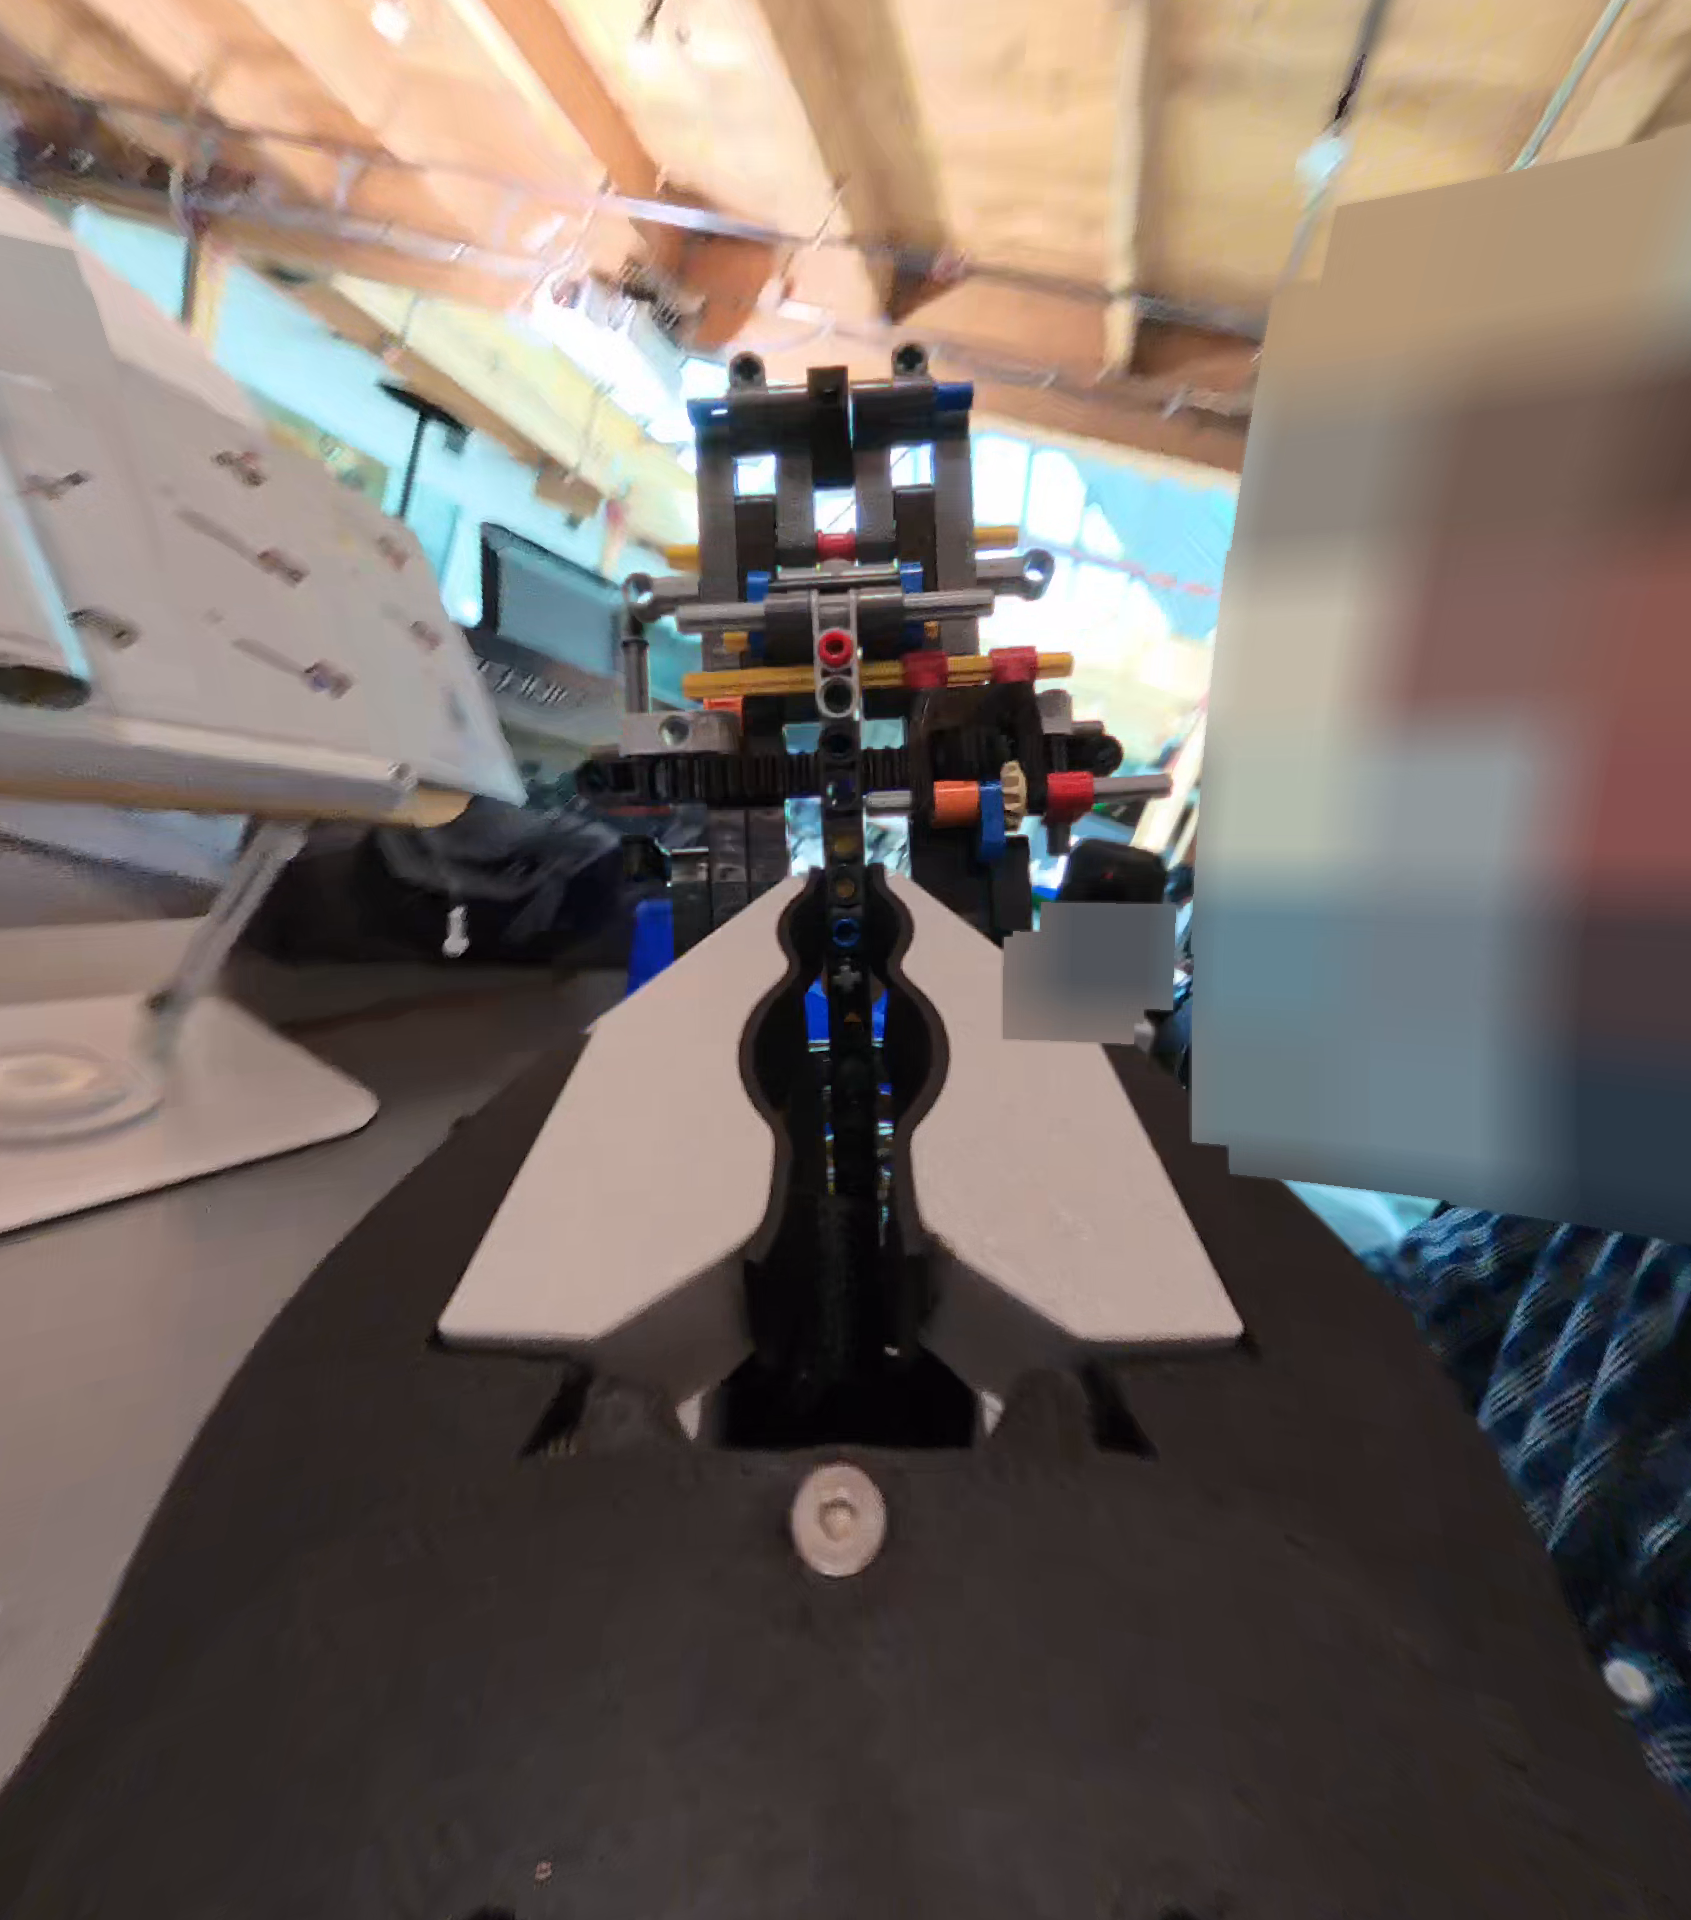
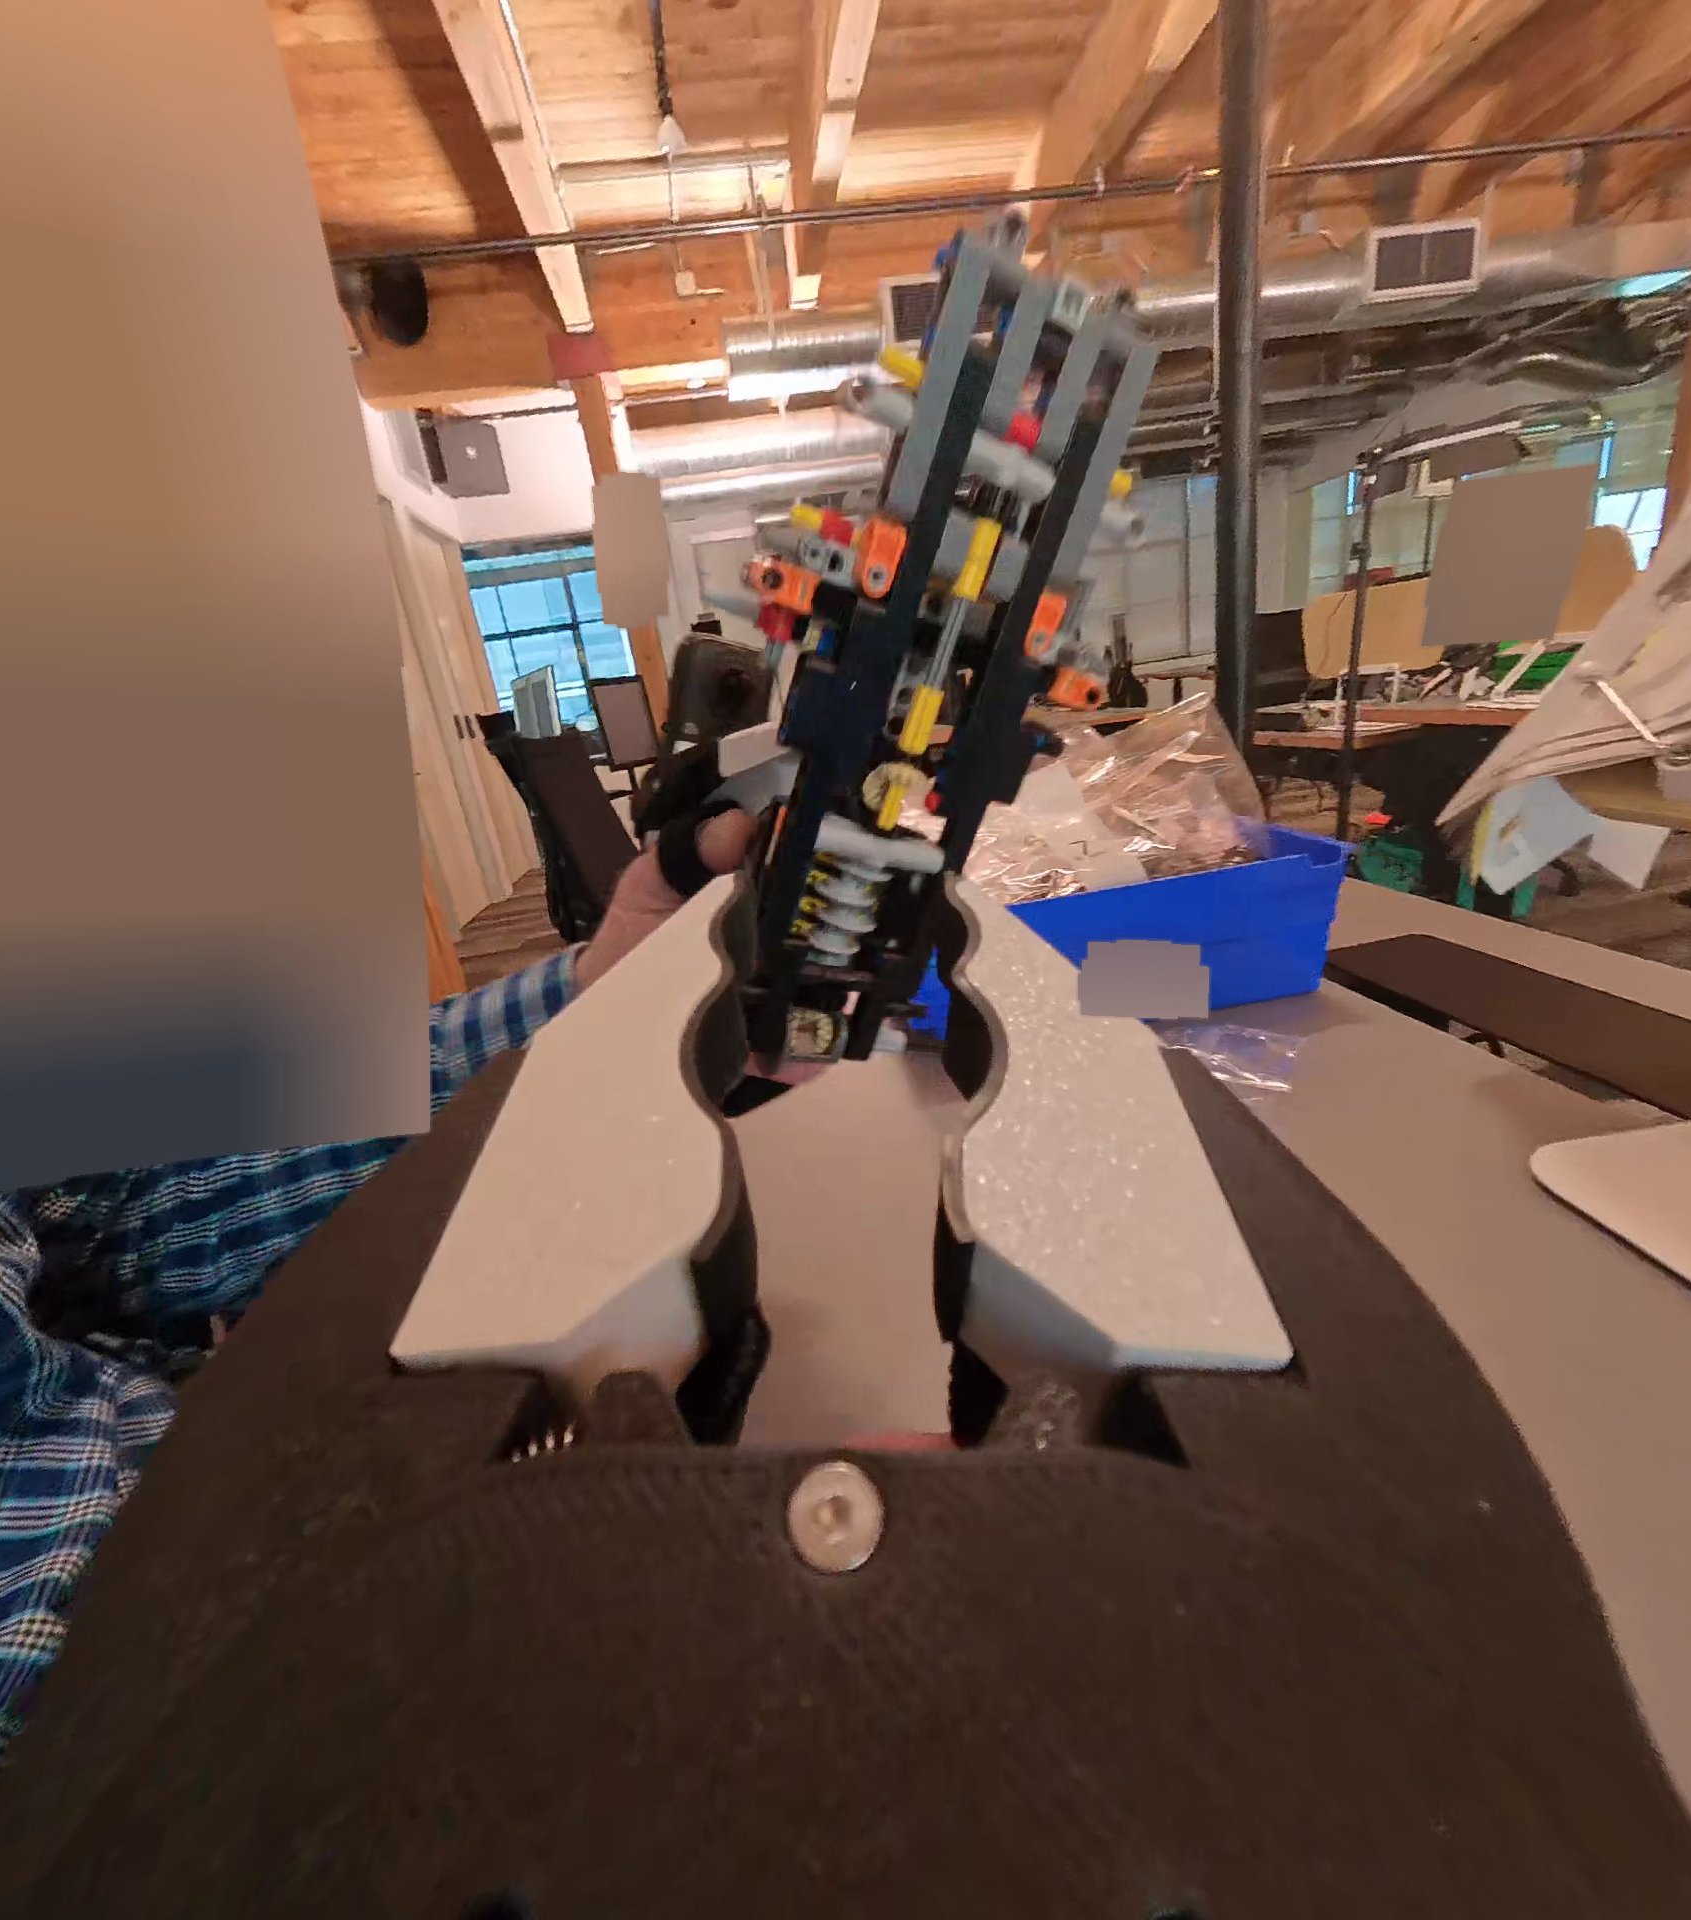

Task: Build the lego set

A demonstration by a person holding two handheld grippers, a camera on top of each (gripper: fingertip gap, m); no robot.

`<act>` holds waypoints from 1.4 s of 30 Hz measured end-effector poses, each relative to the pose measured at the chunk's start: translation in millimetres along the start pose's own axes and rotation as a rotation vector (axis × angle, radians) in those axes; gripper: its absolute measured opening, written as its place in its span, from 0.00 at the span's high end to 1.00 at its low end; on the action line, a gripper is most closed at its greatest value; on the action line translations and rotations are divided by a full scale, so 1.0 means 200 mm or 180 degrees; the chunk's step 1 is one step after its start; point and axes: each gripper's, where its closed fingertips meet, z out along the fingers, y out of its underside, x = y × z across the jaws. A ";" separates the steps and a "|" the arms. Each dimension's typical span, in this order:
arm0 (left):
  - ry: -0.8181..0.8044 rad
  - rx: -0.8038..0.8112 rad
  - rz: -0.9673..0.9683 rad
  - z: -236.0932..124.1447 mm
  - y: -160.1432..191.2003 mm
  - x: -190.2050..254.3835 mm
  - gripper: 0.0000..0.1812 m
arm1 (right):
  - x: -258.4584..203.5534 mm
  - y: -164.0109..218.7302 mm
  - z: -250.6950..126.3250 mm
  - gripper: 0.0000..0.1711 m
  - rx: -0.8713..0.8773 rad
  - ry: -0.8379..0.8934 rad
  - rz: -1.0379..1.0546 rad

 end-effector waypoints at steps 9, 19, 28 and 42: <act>-0.0912 -0.0628 -0.0006 -0.13 0.08 -0.12 0.97 | 0.08 0.04 -0.02 0.87 -0.0080 0.0115 0.0032; -0.2115 -0.2005 0.0578 -0.45 0.31 -0.27 0.97 | 0.22 0.08 -0.06 0.90 -0.0296 0.0439 0.0073; -0.2748 -0.2955 0.0753 -0.73 0.55 -0.38 0.96 | 0.26 0.15 -0.06 0.90 -0.0478 0.0508 0.0141; -0.2810 -0.3314 0.0741 -0.79 0.72 -0.43 0.96 | 0.25 0.20 -0.05 0.89 -0.0706 0.0434 0.0210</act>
